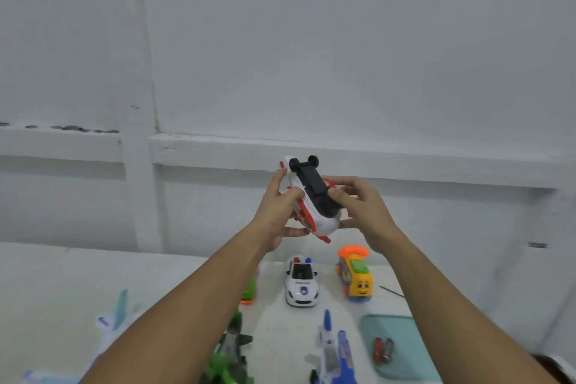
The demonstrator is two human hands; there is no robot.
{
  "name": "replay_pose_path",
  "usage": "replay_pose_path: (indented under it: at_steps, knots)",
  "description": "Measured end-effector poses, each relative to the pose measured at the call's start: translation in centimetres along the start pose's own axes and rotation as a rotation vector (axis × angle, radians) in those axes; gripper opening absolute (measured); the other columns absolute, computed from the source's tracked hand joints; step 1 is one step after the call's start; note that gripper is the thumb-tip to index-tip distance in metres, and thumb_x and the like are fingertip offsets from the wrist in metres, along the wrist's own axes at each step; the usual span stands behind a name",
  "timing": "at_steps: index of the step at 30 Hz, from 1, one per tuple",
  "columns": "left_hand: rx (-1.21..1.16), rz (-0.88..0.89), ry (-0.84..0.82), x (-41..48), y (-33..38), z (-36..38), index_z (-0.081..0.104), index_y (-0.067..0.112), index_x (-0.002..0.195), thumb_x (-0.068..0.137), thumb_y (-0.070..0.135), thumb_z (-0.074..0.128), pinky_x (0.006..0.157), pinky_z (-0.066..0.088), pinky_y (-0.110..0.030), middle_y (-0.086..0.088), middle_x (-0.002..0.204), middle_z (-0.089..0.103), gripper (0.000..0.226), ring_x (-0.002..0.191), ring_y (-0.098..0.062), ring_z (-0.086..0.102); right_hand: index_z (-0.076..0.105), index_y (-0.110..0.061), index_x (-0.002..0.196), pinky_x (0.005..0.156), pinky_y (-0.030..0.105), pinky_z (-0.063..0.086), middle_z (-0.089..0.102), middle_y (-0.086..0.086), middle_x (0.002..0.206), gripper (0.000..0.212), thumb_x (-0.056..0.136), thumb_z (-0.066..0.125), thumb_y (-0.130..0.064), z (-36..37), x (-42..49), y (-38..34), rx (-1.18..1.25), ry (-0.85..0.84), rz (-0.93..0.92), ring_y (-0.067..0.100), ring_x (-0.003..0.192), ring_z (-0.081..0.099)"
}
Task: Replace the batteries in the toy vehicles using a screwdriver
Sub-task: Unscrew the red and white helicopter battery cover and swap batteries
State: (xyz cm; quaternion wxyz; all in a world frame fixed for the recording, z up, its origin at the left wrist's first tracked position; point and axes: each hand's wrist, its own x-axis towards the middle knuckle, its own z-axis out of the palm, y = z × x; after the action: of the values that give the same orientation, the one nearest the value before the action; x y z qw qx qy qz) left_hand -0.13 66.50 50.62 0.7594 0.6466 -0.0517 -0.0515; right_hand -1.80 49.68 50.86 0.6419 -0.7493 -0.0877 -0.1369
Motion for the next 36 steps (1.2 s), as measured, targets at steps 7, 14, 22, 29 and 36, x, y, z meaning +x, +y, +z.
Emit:
replay_pose_path:
  at_steps: [7,14,22,29,36]
  knots:
    - [-0.038,-0.012,-0.042,1.0,-4.4,12.1,0.042,0.053,0.135,0.090,0.008,0.050,0.060,0.058,-0.038,-0.010,0.115,0.065,0.064,0.108,-0.032,0.064,0.057,-0.023,0.125,0.062,0.036,0.060,0.058,0.012,0.103,0.037,0.090,0.068,-0.019,-12.0,-0.5,2.7,-0.085,0.007,0.131,0.023,0.096,0.066]
    - [-0.027,0.017,-0.077,1.6,-8.6,20.0,0.048,0.054,0.130,0.095,0.026,0.062,0.070,0.057,-0.043,-0.006,0.121,0.065,0.046,0.108,-0.025,0.066,0.065,-0.029,0.114,0.069,0.040,0.061,0.058,0.004,0.126,0.031,0.088,0.067,-0.011,-20.2,-1.5,6.0,-0.028,-0.113,0.181,0.023,0.099,0.067]
    - [-0.046,-0.019,-0.067,0.6,-11.8,22.4,0.048,0.056,0.132,0.098,0.018,0.057,0.076,0.058,-0.056,-0.011,0.126,0.062,0.052,0.111,-0.030,0.065,0.068,-0.023,0.112,0.070,0.046,0.061,0.065,0.008,0.115,0.022,0.095,0.059,-0.011,-23.9,-2.3,8.5,0.043,-0.233,0.242,0.026,0.101,0.067]
    - [-0.131,-0.031,0.058,-0.5,-12.8,21.6,0.049,0.044,0.137,0.097,0.016,0.056,0.068,0.058,-0.049,-0.018,0.116,0.060,0.049,0.091,-0.027,0.068,0.054,-0.031,0.126,0.081,0.056,0.056,0.068,0.009,0.106,0.034,0.096,0.058,-0.015,-24.9,-2.0,12.3,0.432,-0.308,0.451,0.027,0.092,0.065]
    - [-0.182,-0.045,0.120,-1.3,-13.9,20.6,0.050,0.043,0.133,0.098,0.014,0.055,0.058,0.057,-0.042,-0.010,0.116,0.063,0.046,0.080,-0.013,0.072,0.060,-0.017,0.115,0.064,0.030,0.050,0.060,0.007,0.119,0.025,0.091,0.063,-0.022,-23.7,-1.9,18.7,-0.382,-0.182,0.547,0.021,0.093,0.057]
